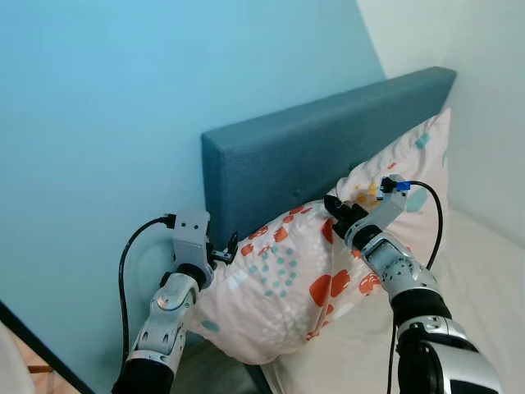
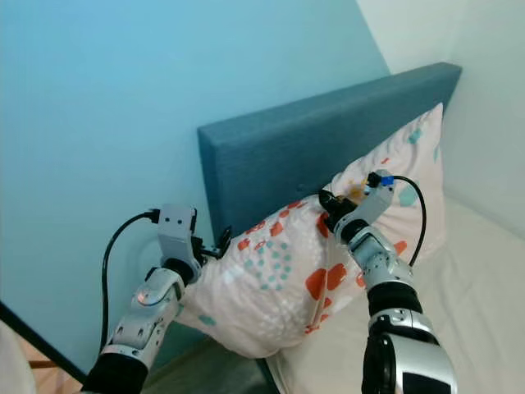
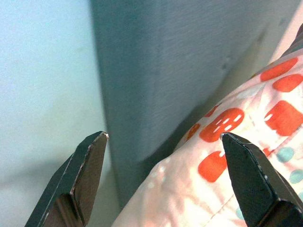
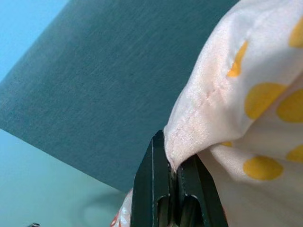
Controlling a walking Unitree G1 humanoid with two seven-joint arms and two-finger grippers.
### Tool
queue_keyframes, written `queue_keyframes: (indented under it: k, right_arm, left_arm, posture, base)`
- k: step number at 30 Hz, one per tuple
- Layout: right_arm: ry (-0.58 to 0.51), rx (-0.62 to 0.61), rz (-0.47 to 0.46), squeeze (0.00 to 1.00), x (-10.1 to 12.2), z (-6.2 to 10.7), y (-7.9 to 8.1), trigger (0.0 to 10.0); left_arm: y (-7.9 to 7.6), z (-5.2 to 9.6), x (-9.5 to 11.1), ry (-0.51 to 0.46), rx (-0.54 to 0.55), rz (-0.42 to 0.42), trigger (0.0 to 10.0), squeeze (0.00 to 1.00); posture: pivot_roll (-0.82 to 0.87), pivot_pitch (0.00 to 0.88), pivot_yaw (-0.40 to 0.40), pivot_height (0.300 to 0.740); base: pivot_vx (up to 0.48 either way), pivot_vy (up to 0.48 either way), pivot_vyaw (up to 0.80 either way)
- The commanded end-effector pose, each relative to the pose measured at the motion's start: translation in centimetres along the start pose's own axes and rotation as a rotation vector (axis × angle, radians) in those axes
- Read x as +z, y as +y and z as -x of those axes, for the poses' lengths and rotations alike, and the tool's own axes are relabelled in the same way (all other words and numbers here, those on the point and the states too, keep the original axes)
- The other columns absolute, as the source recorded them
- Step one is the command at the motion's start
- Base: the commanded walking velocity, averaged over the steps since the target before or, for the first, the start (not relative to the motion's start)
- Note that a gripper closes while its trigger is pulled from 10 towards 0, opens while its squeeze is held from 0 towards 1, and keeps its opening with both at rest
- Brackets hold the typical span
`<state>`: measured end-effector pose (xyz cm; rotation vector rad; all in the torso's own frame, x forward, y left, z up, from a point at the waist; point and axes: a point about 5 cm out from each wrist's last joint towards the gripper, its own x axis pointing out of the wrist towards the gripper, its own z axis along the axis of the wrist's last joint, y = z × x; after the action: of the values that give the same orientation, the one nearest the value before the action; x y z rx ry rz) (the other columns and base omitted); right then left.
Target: Clean up the room
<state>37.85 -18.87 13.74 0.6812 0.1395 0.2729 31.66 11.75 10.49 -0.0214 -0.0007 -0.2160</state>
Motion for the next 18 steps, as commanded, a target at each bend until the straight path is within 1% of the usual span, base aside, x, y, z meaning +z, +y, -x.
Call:
queue_keyframes:
  k: [1, 2, 4, 5, 6, 7, 9, 10, 12, 14, 15, 16, 17, 18]
  right_arm:
    - [-0.08, 0.016, -0.012, 0.0, 2.1, -0.3, 0.2, 10.0]
    - [-0.08, 0.016, -0.012, 0.0, 2.1, -0.3, 0.2, 10.0]
    - [-0.173, 0.034, -0.031, 0.0, 5.2, -0.4, 0.5, 10.0]
    - [-0.23, 0.043, -0.026, 0.0, 7.2, -0.2, 0.5, 10.0]
    - [-0.23, 0.043, -0.026, 0.0, 7.2, -0.2, 0.5, 10.0]
    - [-0.265, 0.048, -0.02, 0.0, 8.4, 0.0, 0.5, 10.0]
    - [-0.344, 0.019, -0.019, 0.0, 10.6, 1.1, -0.5, 10.0]
    - [-0.344, 0.019, -0.019, 0.0, 10.6, 1.1, -0.5, 10.0]
    - [-0.411, -0.012, -0.054, 0.0, 11.9, 2.7, -2.2, 10.0]
    - [-0.411, -0.012, -0.054, 0.0, 11.9, 2.7, -2.2, 10.0]
    - [-0.427, -0.03, -0.071, 0.0, 12.0, 3.4, -3.0, 10.0]
    - [-0.413, -0.059, -0.073, 0.0, 11.3, 4.0, -4.1, 10.0]
    - [-0.373, -0.104, -0.074, 0.0, 10.0, 4.6, -5.3, 10.0]
    - [-0.373, -0.104, -0.074, 0.0, 10.0, 4.6, -5.3, 10.0]
  left_arm:
    - [-0.1, 0.4, -0.2, 0.014, -0.01, -0.012, 10.0, 0.0]
    - [-0.1, 0.4, -0.2, 0.014, -0.01, -0.012, 10.0, 0.0]
    - [0.1, 1.2, -0.3, 0.025, -0.011, -0.024, 10.0, 0.0]
    - [0.4, 1.6, -0.3, 0.03, -0.007, -0.03, 10.0, 0.0]
    - [0.4, 1.6, -0.3, 0.03, -0.007, -0.03, 10.0, 0.0]
    - [0.6, 1.9, -0.3, 0.032, -0.004, -0.035, 10.0, 0.0]
    - [1.2, 2.4, -0.2, 0.041, 0.013, -0.043, 10.0, 0.0]
    - [1.2, 2.4, -0.2, 0.041, 0.013, -0.043, 10.0, 0.0]
    - [1.6, 2.8, -0.2, 0.049, 0.026, -0.048, 10.0, 0.0]
    - [1.6, 2.8, -0.2, 0.049, 0.026, -0.048, 10.0, 0.0]
    - [1.7, 3.0, -0.2, 0.053, 0.029, -0.049, 10.0, 0.0]
    - [1.8, 3.1, -0.3, 0.061, 0.027, -0.051, 10.0, 0.0]
    - [1.6, 3.3, -0.4, 0.069, 0.021, -0.052, 10.0, 0.0]
    - [1.6, 3.3, -0.4, 0.069, 0.021, -0.052, 10.0, 0.0]
  posture:
    - [0.0, 0.075, -0.031, 0.74]
    - [0.0, 0.075, -0.031, 0.74]
    - [0.04, 0.11, -0.027, 0.74]
    - [0.05, 0.124, -0.028, 0.74]
    - [0.05, 0.124, -0.028, 0.74]
    - [0.05, 0.124, -0.028, 0.74]
    - [0.08, 0.149, -0.028, 0.731]
    - [0.08, 0.149, -0.028, 0.731]
    - [0.08, 0.162, -0.024, 0.721]
    - [0.08, 0.162, -0.024, 0.721]
    - [0.08, 0.167, -0.019, 0.716]
    - [0.08, 0.171, -0.01, 0.711]
    - [0.07, 0.171, -0.007, 0.706]
    - [0.07, 0.171, -0.007, 0.706]
  base:
    - [0.0, 0.0, 0.0]
    - [0.0, 0.0, 0.0]
    - [0.0, 0.0, 0.0]
    - [0.0, 0.0, 0.0]
    - [0.0, 0.0, 0.0]
    - [0.0, 0.0, 0.0]
    - [0.0, 0.0, 0.0]
    - [0.0, 0.0, 0.0]
    - [0.0, 0.0, 0.0]
    - [0.0, 0.0, 0.0]
    - [0.0, 0.0, 0.0]
    - [0.0, 0.0, 0.0]
    - [0.0, 0.0, 0.0]
    - [0.0, 0.0, 0.0]
